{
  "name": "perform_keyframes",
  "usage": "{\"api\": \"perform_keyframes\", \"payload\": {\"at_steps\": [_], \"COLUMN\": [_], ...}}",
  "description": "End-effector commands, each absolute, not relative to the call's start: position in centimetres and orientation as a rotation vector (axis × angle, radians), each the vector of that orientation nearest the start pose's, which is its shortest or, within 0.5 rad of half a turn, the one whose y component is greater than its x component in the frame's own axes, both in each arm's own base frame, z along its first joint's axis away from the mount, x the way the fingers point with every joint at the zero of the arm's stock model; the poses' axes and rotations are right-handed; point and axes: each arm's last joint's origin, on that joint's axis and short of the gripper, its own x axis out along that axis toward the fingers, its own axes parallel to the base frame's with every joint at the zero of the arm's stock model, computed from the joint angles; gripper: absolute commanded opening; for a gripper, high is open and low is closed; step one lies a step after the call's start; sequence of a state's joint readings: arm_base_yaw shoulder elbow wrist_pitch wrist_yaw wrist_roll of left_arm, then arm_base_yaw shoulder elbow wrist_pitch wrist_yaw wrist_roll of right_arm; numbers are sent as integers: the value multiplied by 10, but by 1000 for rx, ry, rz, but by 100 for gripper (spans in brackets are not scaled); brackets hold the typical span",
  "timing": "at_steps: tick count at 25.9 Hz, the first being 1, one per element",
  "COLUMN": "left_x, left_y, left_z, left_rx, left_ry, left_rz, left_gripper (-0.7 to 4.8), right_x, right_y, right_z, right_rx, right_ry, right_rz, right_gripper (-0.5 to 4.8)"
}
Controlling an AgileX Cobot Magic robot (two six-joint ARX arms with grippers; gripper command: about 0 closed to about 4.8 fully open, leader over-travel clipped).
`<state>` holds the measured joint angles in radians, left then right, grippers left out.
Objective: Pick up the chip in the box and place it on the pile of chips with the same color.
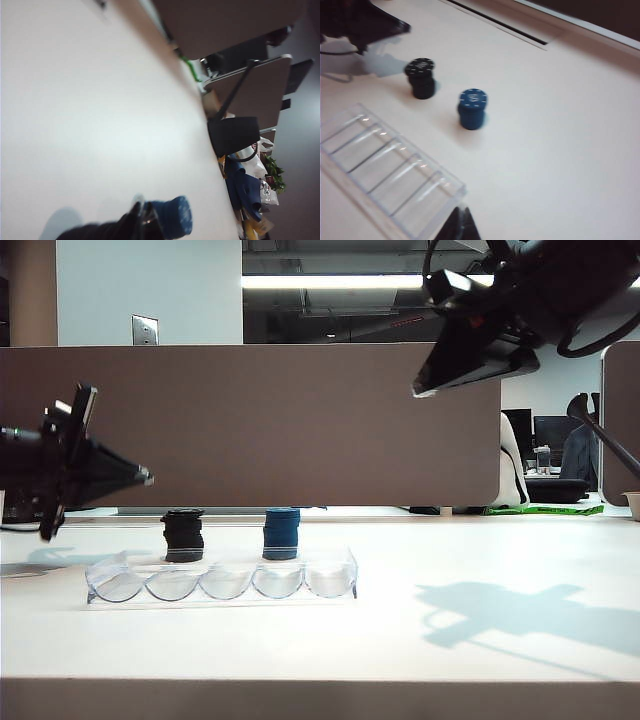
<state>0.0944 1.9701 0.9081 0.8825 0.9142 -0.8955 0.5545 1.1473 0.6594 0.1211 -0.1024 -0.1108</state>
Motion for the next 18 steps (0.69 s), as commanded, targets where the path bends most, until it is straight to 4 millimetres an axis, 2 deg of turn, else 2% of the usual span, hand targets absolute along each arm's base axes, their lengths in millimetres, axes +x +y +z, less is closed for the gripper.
{"api": "perform_keyframes", "payload": {"at_steps": [1,6,8,14,16,18], "left_x": [380,379,375,365,359,354], "left_y": [13,15,23,42,52,55], "left_z": [168,185,197,222,236,243], "left_rx": [-826,-740,-665,-543,-456,-380], "left_ry": [321,141,41,-55,-44,-16], "left_rz": [-761,-791,-792,-737,-674,-626], "left_gripper": [-3,-3,-3,-3,-3,-3], "right_x": [211,217,222,221,215,210], "right_y": [130,118,102,77,60,53], "right_z": [254,261,264,277,287,291], "right_rx": [-196,-161,-151,-124,-111,-108], "right_ry": [271,223,219,169,137,134], "right_rz": [560,486,420,361,343,332], "right_gripper": [-5,-5,-5,-5,-5,-5]}}
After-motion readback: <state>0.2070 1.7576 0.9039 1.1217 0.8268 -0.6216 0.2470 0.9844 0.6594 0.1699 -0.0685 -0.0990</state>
